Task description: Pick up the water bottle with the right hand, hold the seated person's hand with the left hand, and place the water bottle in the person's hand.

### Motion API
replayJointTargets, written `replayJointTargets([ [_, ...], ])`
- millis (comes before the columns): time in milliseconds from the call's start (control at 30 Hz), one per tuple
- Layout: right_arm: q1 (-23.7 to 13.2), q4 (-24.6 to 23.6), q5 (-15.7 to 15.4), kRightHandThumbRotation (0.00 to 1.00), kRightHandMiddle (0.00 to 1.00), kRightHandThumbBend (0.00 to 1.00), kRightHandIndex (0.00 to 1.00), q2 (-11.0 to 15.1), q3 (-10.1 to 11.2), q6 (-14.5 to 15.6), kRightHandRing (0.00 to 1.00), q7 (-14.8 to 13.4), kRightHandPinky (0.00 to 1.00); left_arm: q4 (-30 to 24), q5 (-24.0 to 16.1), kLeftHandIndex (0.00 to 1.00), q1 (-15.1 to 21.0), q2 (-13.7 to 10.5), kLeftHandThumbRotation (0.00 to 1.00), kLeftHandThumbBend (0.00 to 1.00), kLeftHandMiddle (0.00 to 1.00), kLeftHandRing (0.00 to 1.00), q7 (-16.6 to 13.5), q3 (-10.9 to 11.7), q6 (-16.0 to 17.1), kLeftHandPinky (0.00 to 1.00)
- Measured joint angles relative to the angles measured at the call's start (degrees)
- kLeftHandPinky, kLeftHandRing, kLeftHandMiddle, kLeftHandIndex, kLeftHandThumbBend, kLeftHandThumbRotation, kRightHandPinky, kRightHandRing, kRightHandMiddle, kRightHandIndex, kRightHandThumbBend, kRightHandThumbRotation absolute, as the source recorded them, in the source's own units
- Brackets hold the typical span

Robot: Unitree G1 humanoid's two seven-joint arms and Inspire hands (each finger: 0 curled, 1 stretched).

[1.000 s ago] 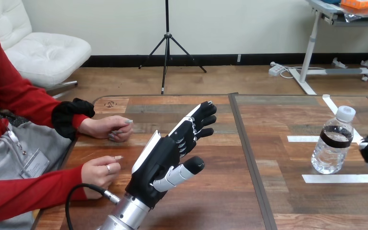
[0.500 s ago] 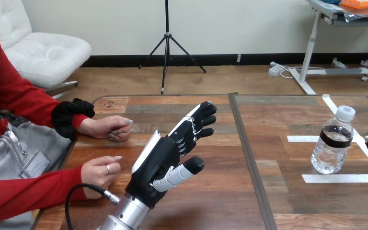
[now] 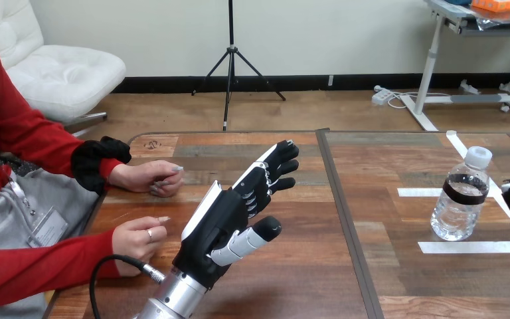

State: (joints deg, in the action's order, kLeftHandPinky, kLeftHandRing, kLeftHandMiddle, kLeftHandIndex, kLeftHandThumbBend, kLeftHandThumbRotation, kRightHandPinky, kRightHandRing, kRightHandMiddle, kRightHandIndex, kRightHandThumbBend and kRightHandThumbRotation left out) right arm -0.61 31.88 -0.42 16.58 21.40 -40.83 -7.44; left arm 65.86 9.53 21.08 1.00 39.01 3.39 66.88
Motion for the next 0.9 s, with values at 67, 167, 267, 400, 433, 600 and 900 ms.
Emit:
replayJointTargets([
  [67, -0.6, 0.7, 0.0, 0.67, 0.87, 1.00, 0.92, 0.1, 0.0, 0.5, 0.87, 0.0, 0.72, 0.0, 0.2, 0.94, 0.0, 0.0, 0.78, 1.00, 0.94, 0.93, 0.1, 0.0, 0.0, 0.88],
  [167, -1.6, 2.0, 0.0, 0.68, 0.87, 1.00, 0.93, 0.5, -0.1, 1.2, 0.87, 0.1, 0.73, 0.0, 0.7, 0.94, 0.0, -0.1, 0.78, 1.00, 0.94, 0.93, 0.4, 0.0, 0.0, 0.88],
  [267, -2.6, 3.5, -0.1, 0.68, 0.87, 1.00, 0.93, 1.0, -0.3, 1.6, 0.87, 0.1, 0.74, 0.0, 1.2, 0.94, 0.0, -0.1, 0.78, 1.00, 0.94, 0.93, 0.7, 0.0, 0.0, 0.88],
  [400, -4.0, 5.7, -0.2, 0.67, 0.87, 1.00, 0.93, 1.8, -0.4, 1.9, 0.87, 0.1, 0.75, 0.0, 1.3, 0.94, 0.0, -0.2, 0.78, 1.00, 0.94, 0.93, 0.7, 0.1, 0.0, 0.88],
  [433, -4.4, 6.3, -0.2, 0.67, 0.87, 1.00, 0.93, 1.9, -0.4, 1.9, 0.87, 0.1, 0.75, 0.0, 1.3, 0.94, 0.0, -0.2, 0.78, 1.00, 0.94, 0.93, 0.8, 0.1, 0.0, 0.88],
  [600, -6.5, 9.5, -0.2, 0.67, 0.87, 1.00, 0.93, 2.8, -0.5, 2.1, 0.88, 0.2, 0.78, 0.0, 1.4, 0.93, 0.0, -0.3, 0.77, 1.00, 0.94, 0.93, 1.0, 0.1, 0.0, 0.87],
  [900, -10.2, 15.6, -0.9, 0.67, 0.87, 1.00, 0.94, 4.8, -1.3, 2.8, 0.88, 0.3, 0.79, 0.0, 2.0, 0.93, 0.0, -0.3, 0.76, 1.00, 0.94, 0.92, 1.7, 0.2, 0.0, 0.87],
])
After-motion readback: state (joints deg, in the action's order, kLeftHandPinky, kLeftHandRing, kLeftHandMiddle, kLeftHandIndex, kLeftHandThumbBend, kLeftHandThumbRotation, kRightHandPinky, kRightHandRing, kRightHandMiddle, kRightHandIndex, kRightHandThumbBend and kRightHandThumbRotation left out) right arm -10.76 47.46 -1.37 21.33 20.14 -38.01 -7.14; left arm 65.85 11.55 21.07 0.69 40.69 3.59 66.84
